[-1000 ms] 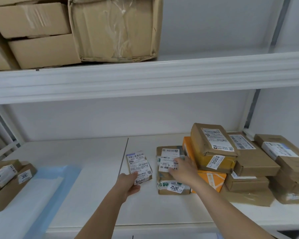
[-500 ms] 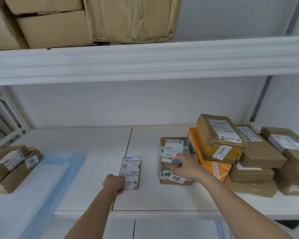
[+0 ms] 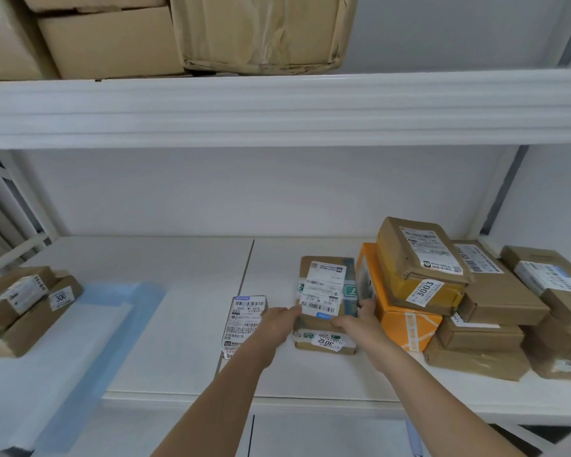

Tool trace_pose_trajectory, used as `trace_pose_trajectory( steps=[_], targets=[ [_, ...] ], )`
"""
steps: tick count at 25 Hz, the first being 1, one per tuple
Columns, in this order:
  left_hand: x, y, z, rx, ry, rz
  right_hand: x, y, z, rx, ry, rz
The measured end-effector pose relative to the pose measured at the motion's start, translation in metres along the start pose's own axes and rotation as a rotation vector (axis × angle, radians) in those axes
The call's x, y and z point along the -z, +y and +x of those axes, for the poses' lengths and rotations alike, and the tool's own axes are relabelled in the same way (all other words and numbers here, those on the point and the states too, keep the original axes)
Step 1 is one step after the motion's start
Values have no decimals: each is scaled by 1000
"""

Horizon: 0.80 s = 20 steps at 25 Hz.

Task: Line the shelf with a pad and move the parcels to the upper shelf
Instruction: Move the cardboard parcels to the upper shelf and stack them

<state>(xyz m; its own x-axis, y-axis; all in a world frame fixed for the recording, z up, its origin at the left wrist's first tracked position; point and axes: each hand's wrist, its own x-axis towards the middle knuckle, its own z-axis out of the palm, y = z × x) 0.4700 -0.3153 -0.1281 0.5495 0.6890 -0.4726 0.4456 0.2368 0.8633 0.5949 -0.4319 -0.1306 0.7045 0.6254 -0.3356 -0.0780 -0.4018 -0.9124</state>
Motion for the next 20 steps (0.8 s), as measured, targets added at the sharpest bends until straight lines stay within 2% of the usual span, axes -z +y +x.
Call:
trace_pose_trajectory(
  steps=[4, 11, 15, 17, 20],
  targets=[
    [-8, -9, 2, 12, -17, -141, 2, -8, -7, 44, -74, 56],
    [16, 18, -16, -116, 5, -419, -5, -45, -14, 207, -29, 214],
    [34, 29, -30, -172, 2, -453, -10, -61, -17, 142, -249, 373],
    [46, 31, -37, -175, 12, -444, -15, -64, -14, 80, -379, 372],
    [70, 34, -51, -166, 43, -499, -26, -74, -9, -11, -476, 396]
  ],
)
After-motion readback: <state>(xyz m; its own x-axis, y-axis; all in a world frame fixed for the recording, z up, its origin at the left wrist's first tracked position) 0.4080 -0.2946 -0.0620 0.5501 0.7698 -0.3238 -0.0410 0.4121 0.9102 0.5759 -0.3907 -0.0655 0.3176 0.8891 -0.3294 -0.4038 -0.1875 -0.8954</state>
